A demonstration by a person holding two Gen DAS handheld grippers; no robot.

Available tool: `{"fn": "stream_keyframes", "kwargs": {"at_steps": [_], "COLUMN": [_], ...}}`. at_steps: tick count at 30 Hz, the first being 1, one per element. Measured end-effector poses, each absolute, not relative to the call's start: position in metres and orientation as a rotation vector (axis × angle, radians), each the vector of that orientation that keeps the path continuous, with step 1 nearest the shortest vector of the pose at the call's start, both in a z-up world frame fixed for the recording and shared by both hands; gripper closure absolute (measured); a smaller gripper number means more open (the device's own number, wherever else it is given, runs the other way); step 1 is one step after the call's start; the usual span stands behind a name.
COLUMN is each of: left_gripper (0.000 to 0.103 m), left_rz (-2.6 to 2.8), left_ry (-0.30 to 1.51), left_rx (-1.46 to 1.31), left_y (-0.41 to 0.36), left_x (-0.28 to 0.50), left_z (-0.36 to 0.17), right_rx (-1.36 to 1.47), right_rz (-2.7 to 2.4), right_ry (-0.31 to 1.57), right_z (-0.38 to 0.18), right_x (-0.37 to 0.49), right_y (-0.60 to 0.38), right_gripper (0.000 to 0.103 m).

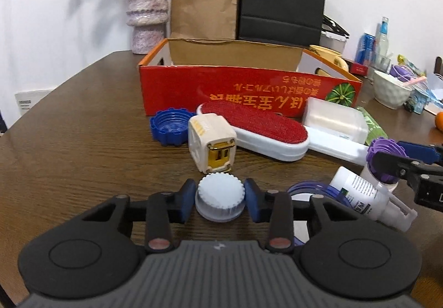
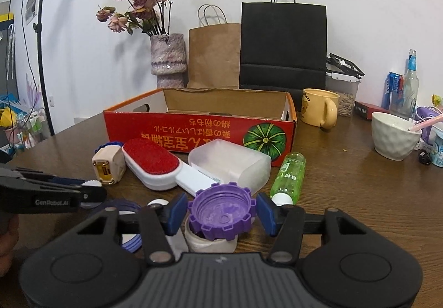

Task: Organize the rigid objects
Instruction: 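Grasp the white cap with the left tool while the right grasps the purple gear cap, then carry the white cap and purple cap over the cardboard box with both tools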

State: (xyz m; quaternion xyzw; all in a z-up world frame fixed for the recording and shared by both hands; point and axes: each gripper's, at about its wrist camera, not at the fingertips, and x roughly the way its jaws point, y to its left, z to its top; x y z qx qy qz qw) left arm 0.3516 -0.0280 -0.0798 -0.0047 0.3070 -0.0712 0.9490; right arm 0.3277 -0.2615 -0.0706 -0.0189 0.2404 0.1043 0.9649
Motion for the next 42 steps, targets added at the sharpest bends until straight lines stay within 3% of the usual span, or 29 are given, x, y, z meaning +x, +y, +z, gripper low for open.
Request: {"fn": "stream_keyframes", "kwargs": {"at_steps": [19,29,42], "left_gripper": [0.064,0.064,0.064], "left_rz": [0.033,0.054,0.054], "left_ry": [0.203,0.141,0.075], "left_rx": [-0.050,-0.059,-0.067], "left_y": [-0.002,0.018,0.028], "left_x": [0.192,0.114,0.098], "left_z": [0.017,0.025,0.032], "right_rx": [-0.041,-0.064,-0.088], "right_rz": [0.197,0.192,0.181], "right_ry": [0.170,0.123,0.060], "right_z": [-0.005,-0.016,0.002], "right_x": [0.203,0.119,0.091], "right_y": [-0.263,-0.251,-0.241], "right_gripper": [0.049,0.049,0.049]}}
